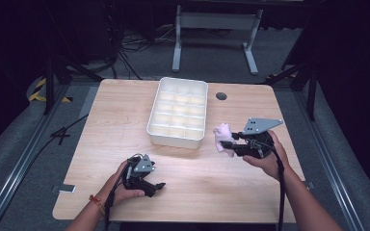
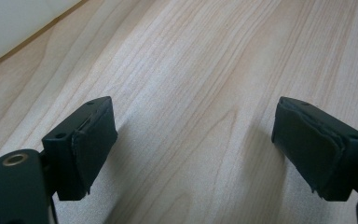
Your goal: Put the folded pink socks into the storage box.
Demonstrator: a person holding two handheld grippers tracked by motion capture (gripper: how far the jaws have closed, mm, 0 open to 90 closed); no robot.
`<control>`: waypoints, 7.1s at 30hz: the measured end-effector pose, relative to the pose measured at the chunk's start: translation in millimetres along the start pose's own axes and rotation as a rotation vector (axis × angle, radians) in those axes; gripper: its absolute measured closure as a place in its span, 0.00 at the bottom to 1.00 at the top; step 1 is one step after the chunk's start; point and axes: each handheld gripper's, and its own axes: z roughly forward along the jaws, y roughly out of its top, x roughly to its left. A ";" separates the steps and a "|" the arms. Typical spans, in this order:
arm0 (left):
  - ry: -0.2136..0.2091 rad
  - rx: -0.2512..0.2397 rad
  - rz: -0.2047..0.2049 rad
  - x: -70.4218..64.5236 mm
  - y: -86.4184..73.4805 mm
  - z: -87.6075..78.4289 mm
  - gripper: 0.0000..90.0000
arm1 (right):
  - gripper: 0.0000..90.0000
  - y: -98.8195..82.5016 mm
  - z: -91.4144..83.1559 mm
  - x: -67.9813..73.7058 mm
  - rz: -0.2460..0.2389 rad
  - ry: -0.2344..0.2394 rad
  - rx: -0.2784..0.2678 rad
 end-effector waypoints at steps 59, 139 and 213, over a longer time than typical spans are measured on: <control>-0.003 0.001 -0.003 -0.2 0.1 -0.2 0.15 | 0.71 62.0 137.8 -38.7 -0.105 -0.098 0.258; -0.002 -0.002 -0.004 -0.9 -0.6 -0.2 0.16 | 0.80 70.4 185.2 -37.9 -0.291 -0.106 0.595; -0.003 0.000 -0.001 -0.6 -0.4 -0.3 0.15 | 0.57 69.6 169.5 -51.6 -0.099 -0.055 0.402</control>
